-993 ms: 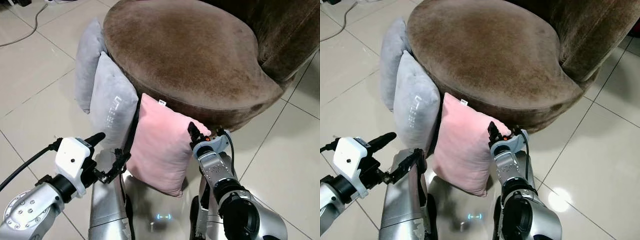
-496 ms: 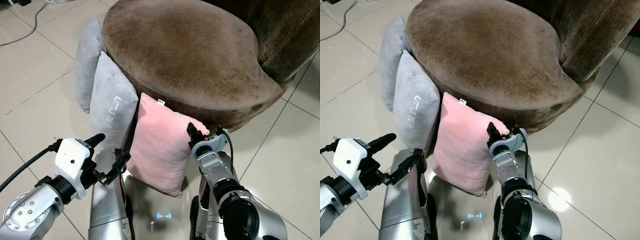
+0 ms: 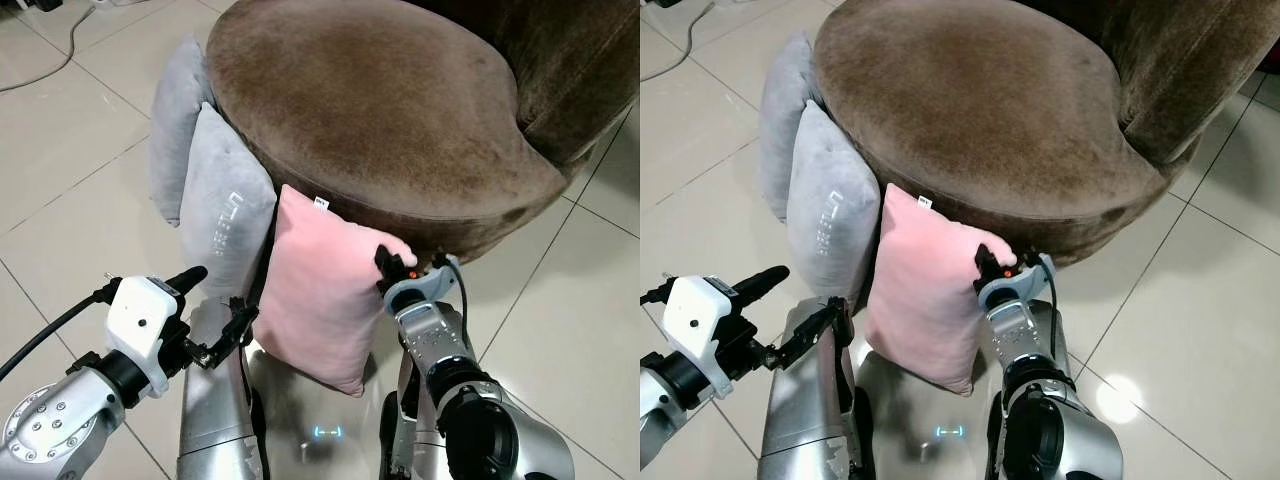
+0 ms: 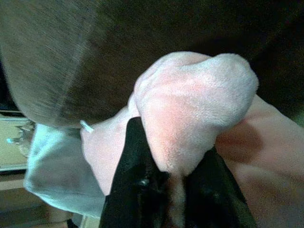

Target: Move the pillow to the sofa from floor

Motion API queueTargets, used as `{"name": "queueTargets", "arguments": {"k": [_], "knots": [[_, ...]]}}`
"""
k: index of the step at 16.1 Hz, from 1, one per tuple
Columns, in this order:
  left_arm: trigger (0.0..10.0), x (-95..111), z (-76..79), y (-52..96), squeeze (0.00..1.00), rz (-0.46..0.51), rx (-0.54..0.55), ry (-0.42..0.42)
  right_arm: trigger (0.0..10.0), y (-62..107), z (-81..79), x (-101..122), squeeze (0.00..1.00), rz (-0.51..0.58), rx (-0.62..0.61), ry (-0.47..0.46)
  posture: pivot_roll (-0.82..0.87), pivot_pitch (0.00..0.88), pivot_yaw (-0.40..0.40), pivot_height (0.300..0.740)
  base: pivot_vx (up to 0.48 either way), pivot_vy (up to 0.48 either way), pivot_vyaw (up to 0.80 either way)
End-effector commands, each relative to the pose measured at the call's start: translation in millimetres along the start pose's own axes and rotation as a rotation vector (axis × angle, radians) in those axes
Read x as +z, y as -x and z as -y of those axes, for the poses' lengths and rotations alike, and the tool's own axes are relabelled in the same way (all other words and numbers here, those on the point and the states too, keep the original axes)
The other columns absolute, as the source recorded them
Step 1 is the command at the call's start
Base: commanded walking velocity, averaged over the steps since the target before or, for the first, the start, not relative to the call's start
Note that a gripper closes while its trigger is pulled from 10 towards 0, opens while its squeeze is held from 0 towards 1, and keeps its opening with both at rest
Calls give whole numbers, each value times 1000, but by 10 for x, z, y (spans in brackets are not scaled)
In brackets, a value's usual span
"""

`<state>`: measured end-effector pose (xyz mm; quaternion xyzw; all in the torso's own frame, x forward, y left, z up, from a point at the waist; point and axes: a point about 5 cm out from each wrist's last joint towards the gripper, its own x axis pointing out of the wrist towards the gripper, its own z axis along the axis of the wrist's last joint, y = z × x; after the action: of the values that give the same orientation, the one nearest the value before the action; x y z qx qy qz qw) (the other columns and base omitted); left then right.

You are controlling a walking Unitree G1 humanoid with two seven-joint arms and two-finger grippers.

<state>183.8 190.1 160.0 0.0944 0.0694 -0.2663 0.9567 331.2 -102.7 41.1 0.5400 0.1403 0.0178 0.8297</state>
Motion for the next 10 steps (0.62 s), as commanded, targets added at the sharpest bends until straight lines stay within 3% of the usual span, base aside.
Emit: {"name": "queueTargets", "arguments": {"k": [1,6,10], "knots": [[10000,-19,-3,4,0,-4,8,-4,0,33,1,-24,0,10,44,-34,180,180,6,432,0,0,0],[10000,-2,-79,-45,0,26,85,-20,0,229,36,410,0,188,108,-118,191,124,-15,432,0,0,0],[10000,4,-118,-60,0,44,115,-31,0,525,-154,771,0,307,209,-139,170,79,-13,432,0,0,0]]}}
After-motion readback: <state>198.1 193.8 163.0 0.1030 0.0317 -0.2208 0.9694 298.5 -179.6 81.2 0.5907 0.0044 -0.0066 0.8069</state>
